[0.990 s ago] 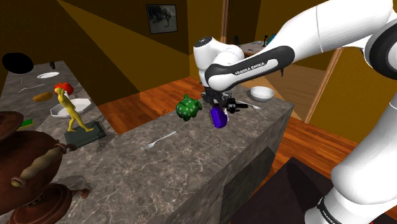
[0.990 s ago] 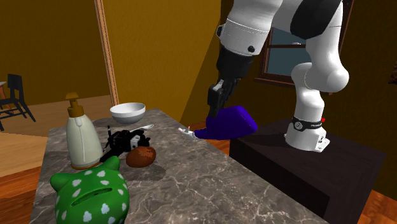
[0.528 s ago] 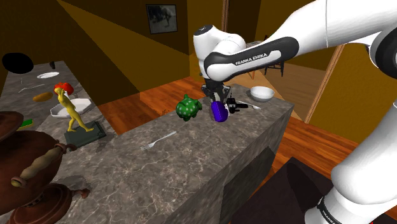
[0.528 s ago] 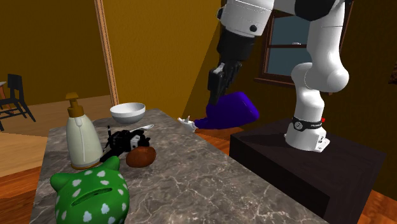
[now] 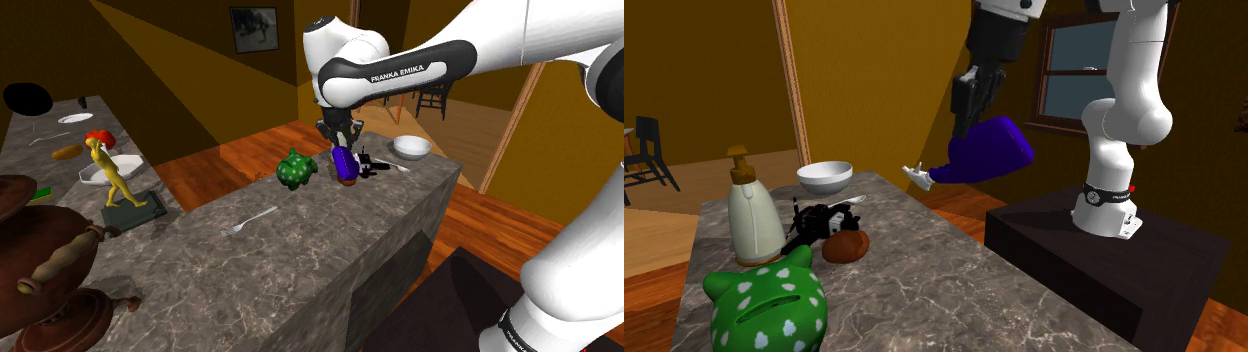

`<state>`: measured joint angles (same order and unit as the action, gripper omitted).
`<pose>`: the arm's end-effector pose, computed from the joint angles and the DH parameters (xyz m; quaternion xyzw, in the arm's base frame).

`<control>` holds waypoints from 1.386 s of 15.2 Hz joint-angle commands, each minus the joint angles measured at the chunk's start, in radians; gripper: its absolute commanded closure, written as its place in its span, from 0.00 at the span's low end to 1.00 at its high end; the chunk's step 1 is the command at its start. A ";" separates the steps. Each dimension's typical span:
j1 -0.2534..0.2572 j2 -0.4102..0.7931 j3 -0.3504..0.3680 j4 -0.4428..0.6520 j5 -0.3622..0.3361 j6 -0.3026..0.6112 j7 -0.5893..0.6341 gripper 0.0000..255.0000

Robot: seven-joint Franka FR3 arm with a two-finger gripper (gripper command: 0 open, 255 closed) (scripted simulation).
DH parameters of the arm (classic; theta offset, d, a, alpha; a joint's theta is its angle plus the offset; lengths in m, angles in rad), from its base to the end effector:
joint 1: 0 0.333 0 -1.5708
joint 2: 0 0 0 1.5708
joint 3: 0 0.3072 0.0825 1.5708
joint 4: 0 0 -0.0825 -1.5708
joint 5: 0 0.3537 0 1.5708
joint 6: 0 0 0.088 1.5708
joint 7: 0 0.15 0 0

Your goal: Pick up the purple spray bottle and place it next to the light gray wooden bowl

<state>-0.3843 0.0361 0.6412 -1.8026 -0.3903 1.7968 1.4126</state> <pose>0.5349 0.0873 0.4814 0.8488 -0.4977 0.1205 0.1315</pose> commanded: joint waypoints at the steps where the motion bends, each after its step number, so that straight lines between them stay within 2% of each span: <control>1: 0.001 -0.002 0.001 0.027 0.004 -0.027 -0.009 1.00; 16: 0.015 0.021 0.011 0.244 -0.002 -0.220 -0.061 1.00; 21: -0.062 -0.048 -0.057 0.124 0.037 -0.108 -0.175 1.00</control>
<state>-0.4344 -0.0179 0.5963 -1.6761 -0.3497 1.6716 1.2581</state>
